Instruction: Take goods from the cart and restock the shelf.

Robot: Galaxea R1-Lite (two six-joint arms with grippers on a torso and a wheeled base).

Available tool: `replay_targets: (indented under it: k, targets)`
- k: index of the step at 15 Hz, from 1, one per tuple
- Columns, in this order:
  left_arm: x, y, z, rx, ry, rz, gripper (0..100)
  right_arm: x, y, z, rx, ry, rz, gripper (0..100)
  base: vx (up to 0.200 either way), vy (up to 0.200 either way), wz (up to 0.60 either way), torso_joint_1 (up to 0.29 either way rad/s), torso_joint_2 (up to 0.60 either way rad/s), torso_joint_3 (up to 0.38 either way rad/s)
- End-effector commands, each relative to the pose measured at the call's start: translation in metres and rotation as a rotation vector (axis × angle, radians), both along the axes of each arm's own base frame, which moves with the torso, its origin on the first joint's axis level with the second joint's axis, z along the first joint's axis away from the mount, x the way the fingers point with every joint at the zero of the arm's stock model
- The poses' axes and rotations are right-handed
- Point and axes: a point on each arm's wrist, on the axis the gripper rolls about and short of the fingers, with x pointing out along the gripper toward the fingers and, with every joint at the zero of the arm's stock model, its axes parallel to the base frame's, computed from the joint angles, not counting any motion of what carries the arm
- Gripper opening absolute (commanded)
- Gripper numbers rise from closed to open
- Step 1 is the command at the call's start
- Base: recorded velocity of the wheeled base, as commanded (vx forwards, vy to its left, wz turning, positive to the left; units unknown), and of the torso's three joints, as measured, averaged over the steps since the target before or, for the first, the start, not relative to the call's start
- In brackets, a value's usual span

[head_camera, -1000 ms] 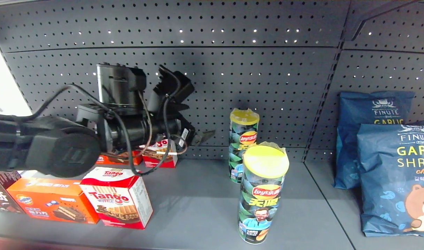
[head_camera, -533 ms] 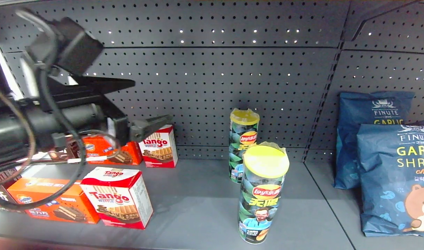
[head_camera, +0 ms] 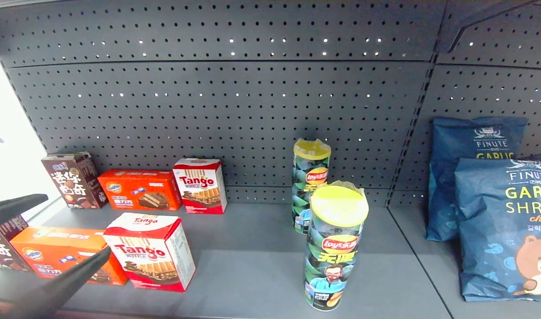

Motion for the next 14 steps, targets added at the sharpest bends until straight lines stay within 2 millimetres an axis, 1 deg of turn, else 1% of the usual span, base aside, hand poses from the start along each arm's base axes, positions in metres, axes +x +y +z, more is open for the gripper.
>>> replay_targets:
  k: [1, 4, 5, 6, 7, 8, 10, 11, 12, 14]
  targets:
    - [-0.038, 0.014, -0.011, -0.013, -0.051, 0.026, 100, 0.000, 0.000, 0.000, -0.007, 0.002, 0.009, 100, 0.000, 0.000, 0.00, 0.000, 0.00, 0.000]
    - [-0.050, 0.019, -0.017, 0.016, -0.052, 0.056, 100, 0.000, 0.000, 0.000, -0.008, 0.003, 0.020, 100, 0.000, 0.000, 0.00, 0.000, 0.00, 0.000]
    - [-0.052, 0.020, -0.018, 0.017, -0.050, 0.061, 100, -0.008, 0.003, 0.043, -0.048, -0.091, 0.083, 100, 0.000, 0.000, 0.00, 0.000, 0.00, 0.000]
    - [-0.054, 0.021, -0.018, 0.015, -0.056, 0.063, 100, 0.004, 0.000, 0.109, -0.042, -0.078, 0.116, 100, 0.000, 0.000, 0.00, 0.000, 0.00, 0.000]
    - [-0.056, 0.022, -0.018, 0.012, -0.063, 0.063, 100, 0.016, -0.003, 0.149, -0.053, -0.085, 0.231, 100, 0.000, 0.000, 0.00, 0.000, 0.00, 0.000]
    - [-0.056, 0.022, -0.019, 0.012, -0.062, 0.063, 100, 0.017, -0.001, 0.163, -0.071, -0.090, 0.396, 100, 0.000, 0.000, 0.00, 0.000, 0.00, 0.000]
    - [-0.056, 0.022, -0.019, 0.011, -0.065, 0.063, 100, 0.030, -0.001, 0.162, -0.082, -0.021, 0.602, 100, 0.000, 0.000, 0.00, 0.000, 0.00, 0.000]
    - [-0.058, 0.022, -0.019, 0.010, -0.069, 0.063, 100, 0.034, -0.001, 0.160, -0.081, -0.003, 0.662, 100, 0.000, 0.000, 0.00, 0.000, 0.00, 0.000]
    - [-0.059, 0.023, -0.021, 0.009, -0.070, 0.064, 100, 0.043, -0.002, 0.153, -0.072, 0.044, 0.734, 100, 0.000, 0.000, 0.00, 0.000, 0.00, 0.000]
    - [-0.060, 0.023, -0.024, 0.012, -0.066, 0.075, 100, 0.058, -0.002, 0.136, -0.080, 0.141, 0.812, 100, 0.000, 0.000, 0.00, 0.000, 0.00, 0.000]
